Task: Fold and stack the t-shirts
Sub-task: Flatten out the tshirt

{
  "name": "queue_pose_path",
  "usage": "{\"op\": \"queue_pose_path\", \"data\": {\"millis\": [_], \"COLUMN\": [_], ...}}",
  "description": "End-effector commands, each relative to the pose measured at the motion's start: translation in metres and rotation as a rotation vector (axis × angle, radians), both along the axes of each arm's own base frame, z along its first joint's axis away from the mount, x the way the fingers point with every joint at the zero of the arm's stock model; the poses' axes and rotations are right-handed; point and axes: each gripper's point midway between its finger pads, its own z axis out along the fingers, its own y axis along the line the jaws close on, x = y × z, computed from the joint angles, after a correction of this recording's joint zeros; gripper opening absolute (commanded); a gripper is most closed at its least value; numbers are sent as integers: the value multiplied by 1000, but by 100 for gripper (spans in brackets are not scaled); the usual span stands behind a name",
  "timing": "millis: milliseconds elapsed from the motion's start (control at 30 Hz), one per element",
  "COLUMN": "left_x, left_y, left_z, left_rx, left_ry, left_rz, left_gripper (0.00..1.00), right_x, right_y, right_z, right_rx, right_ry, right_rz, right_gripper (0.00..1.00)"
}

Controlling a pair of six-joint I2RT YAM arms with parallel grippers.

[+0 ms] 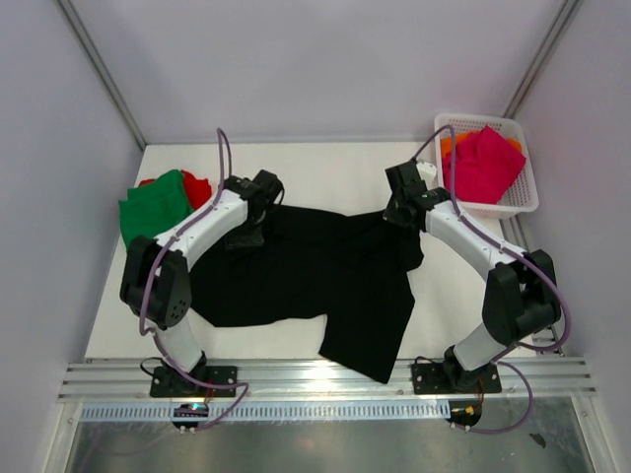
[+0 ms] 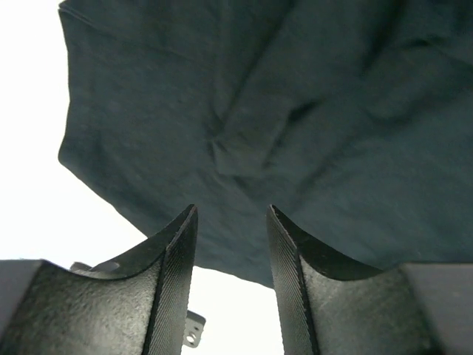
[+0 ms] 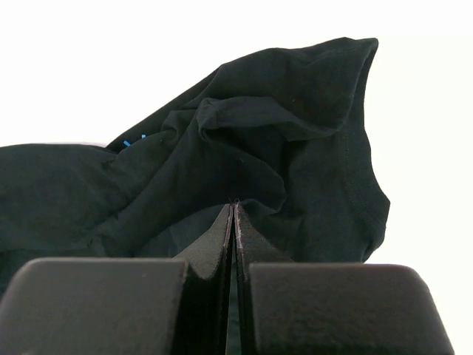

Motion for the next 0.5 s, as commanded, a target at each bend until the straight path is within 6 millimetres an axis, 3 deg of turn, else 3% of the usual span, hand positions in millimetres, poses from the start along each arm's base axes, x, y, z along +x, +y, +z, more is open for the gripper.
{"op": "queue_pose_path", "data": {"millis": [0, 100, 267, 467], "left_x": [11, 20, 36, 38], "left_y": [16, 18, -5, -12], "left_z": [0, -6, -22, -40], "left_rx": [124, 184, 160, 211], "left_ry": [-31, -9, 6, 62], "left_rz": [10, -25, -125, -209], "left_gripper": [46, 48, 50, 50], "right_x": [16, 16, 16, 16], "right_y": [4, 0, -3, -9], "right_z": [14, 9, 8, 7], "right_rx": [11, 11, 11, 5], "right_ry": [-55, -45, -41, -33], "right_rz": [13, 5, 3, -5], "right_gripper": [3, 3, 3, 3]}}
